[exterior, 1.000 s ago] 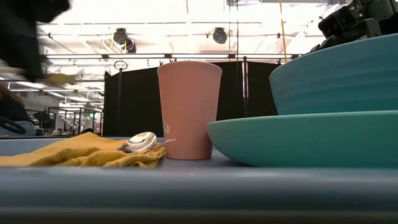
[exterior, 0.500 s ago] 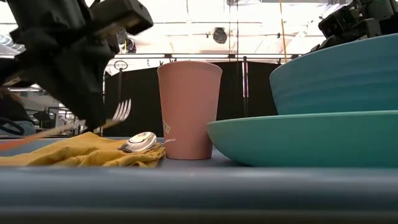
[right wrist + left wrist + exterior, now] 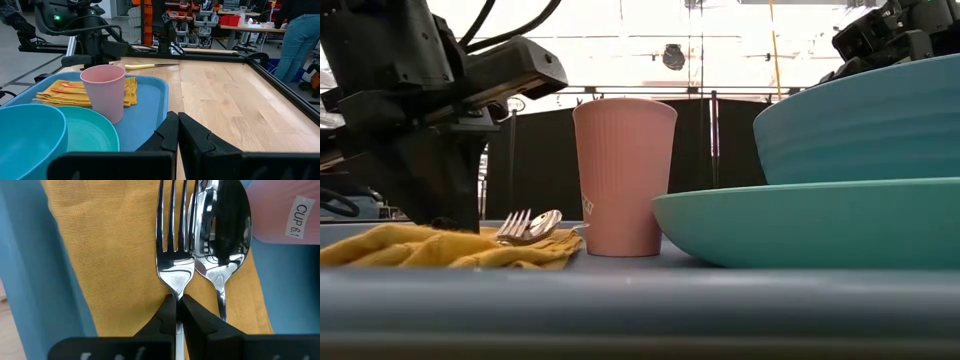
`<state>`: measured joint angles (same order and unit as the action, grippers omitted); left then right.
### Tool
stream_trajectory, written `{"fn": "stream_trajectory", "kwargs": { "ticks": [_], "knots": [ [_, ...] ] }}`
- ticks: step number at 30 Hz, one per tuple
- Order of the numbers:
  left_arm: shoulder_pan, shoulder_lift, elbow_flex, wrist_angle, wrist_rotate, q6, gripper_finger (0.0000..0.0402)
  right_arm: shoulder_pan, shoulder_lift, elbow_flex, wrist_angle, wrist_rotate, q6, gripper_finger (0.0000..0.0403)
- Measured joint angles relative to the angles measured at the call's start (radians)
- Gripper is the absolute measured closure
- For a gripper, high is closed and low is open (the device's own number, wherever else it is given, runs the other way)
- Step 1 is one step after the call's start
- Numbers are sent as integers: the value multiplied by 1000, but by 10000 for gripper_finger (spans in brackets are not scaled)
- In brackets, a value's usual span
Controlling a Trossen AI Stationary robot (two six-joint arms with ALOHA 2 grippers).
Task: Set up tray
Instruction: Put the orange fork on the yellow napkin to the left of the orange spoon
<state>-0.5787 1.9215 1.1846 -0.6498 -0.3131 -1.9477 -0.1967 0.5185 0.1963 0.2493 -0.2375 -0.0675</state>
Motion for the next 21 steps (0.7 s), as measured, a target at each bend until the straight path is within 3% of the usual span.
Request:
{"fn": "stream_trajectory", "kwargs": {
  "ticks": [7,21],
  "knots": [
    [-6,-7,-3,-11,-20,-8,383,0,0,0,0,0,0,403],
    [-40,-5,45,-88,-28,-176,392,0,0,0,0,0,1,403]
  ]
}}
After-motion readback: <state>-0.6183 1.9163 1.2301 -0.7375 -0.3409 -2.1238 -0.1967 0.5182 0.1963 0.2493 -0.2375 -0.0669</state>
